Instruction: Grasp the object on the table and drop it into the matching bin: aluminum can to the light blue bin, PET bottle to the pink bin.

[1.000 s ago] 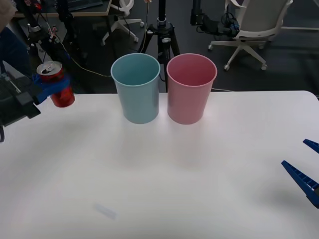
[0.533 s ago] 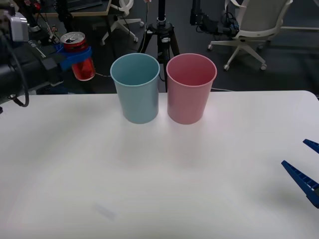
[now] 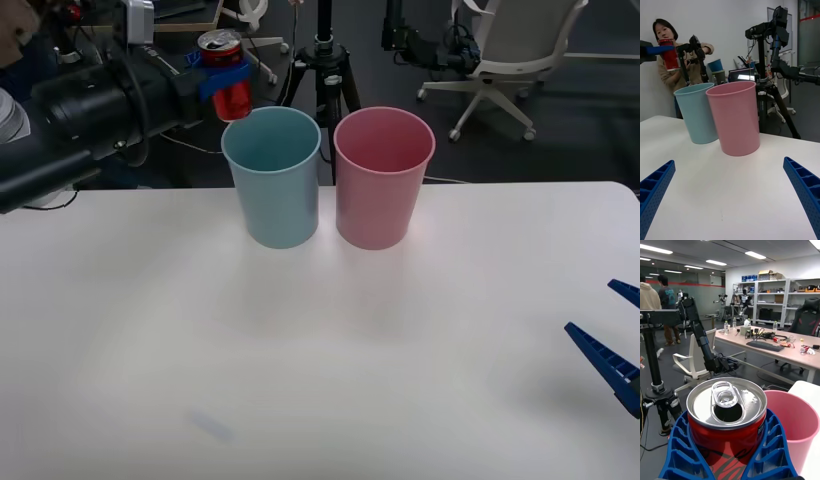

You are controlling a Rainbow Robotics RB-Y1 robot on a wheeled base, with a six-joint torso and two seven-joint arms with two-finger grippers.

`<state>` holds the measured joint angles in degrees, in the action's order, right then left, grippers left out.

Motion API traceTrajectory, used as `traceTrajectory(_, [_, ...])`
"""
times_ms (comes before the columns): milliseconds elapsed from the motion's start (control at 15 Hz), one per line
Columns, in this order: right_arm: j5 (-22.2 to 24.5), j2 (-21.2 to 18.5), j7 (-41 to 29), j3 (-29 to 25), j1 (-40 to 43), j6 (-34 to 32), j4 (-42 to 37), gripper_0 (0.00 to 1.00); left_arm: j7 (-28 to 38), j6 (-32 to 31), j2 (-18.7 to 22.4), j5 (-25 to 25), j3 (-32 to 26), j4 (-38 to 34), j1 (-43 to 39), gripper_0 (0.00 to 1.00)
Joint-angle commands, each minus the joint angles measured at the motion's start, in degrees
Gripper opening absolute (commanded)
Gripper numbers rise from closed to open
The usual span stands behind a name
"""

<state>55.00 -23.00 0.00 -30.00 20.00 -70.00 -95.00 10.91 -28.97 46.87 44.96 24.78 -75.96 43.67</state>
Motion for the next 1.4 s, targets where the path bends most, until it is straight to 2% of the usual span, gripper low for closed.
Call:
traceTrajectory(67, [0.00,0.00,0.00,0.00,0.00,0.00,0.00,1.00,-0.10,-0.92,-5.21,3.82,0.00,6.88,3.70,0.00])
traceTrajectory(467, [0.00,0.00,0.00,0.00,0.00,0.00,0.00,1.00,0.08,-0.39,-10.84,8.04,0.00,14.09,7.22,0.00])
traceTrajectory(867, [0.00,0.00,0.00,0.00,0.00,0.00,0.00,1.00,0.26,0.14,-10.93,8.75,-0.08,14.17,7.22,0.01])
traceTrajectory(933, [0.00,0.00,0.00,0.00,0.00,0.00,0.00,1.00,0.26,0.58,-10.93,8.57,-0.08,14.17,7.22,0.31])
traceTrajectory(1000, [0.00,0.00,0.00,0.00,0.00,0.00,0.00,1.00,0.26,1.19,-10.93,8.57,-0.08,14.17,7.22,1.00])
traceTrajectory(1400, [0.00,0.00,0.00,0.00,0.00,0.00,0.00,1.00,0.26,1.02,-10.93,7.60,-0.08,14.17,7.22,1.00])
